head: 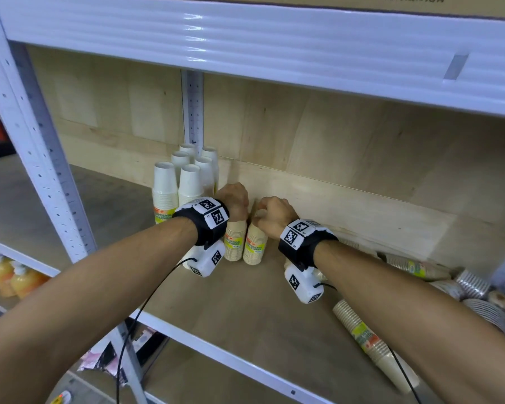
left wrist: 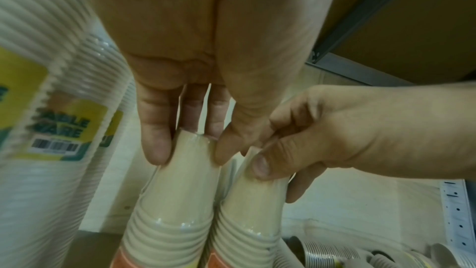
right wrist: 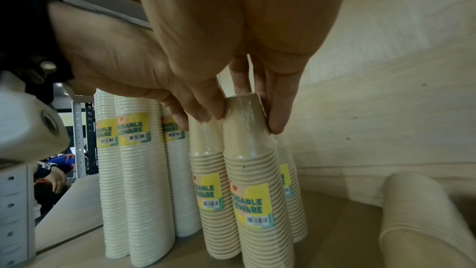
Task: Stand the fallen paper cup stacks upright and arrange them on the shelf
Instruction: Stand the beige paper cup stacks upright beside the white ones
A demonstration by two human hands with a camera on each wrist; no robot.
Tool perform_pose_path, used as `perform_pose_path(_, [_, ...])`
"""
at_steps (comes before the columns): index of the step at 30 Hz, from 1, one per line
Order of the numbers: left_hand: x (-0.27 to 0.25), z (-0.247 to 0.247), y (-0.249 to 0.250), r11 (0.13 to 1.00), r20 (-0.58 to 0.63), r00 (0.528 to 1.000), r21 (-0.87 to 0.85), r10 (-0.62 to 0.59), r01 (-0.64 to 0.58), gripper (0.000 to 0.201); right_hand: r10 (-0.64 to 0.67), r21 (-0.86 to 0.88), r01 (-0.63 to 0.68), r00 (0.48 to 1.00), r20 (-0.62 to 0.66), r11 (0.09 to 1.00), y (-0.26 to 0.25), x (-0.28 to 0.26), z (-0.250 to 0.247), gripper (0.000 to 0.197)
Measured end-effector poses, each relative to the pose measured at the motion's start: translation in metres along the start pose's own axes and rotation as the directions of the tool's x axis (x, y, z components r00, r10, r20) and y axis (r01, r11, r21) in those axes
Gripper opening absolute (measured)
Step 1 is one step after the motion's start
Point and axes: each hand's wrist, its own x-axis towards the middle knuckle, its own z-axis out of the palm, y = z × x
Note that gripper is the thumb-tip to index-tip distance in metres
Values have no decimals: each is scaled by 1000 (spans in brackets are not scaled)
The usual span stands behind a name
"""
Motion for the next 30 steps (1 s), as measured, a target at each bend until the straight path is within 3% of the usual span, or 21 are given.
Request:
perform_pose_path(14, [5,6,-10,1000,-36,999,-2,4,-4,30,11,25,-11,1000,11,1000,6,21,16,27])
perform_pose_path(19, [8,1,-7,998,-5,1000,61,26,-25,27,22,45,-20,999,-39,999,9,19,7,25])
perform_pose_path(30, [25,-12,15,994,15,999,-98,44,-43,34,131,-57,-137,987,-92,989,51,1,-37,34])
